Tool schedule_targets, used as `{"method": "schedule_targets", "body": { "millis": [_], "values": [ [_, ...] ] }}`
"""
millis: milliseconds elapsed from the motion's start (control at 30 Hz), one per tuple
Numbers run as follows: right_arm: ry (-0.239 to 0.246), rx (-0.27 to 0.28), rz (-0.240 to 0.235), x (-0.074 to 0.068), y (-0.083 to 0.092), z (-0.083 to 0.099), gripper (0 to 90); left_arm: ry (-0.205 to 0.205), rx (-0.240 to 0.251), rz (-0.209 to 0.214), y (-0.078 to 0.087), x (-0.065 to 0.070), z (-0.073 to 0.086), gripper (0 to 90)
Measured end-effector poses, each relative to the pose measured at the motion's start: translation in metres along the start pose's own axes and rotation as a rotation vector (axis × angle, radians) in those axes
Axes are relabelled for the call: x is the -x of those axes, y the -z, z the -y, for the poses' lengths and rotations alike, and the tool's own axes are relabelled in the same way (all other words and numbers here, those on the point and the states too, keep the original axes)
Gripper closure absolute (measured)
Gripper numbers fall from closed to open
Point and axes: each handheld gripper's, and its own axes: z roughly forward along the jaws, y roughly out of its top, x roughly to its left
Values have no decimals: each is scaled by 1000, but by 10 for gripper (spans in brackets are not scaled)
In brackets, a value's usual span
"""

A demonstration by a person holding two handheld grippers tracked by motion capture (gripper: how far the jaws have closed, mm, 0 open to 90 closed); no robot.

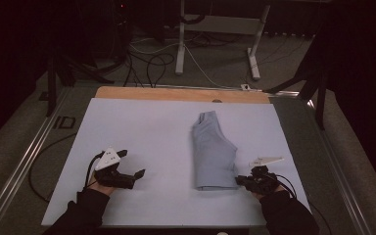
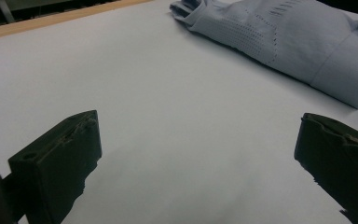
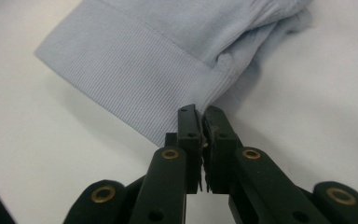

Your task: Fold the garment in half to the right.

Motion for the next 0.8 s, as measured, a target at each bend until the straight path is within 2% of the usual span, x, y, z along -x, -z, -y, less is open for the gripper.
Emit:
{"method": "schedule_targets", "body": {
  "millis": [367,467,667,733,800],
  "values": [
    [-13,-35,10,8,-15,6,863,-6,4,-6,0,-1,1,12],
    [-25,-31,8,10,-16,8,861,-10,3,-10,1,0,1,12],
    [-13,-36,31,9,-15,8,849,-12,3,-12,1,-1,2,12],
    [-5,-40,34,8,-15,8,809,-13,1,-13,1,-1,2,13],
    [0,-38,26,7,-13,7,709,-14,0,-14,1,-1,2,12]
  ]
}}
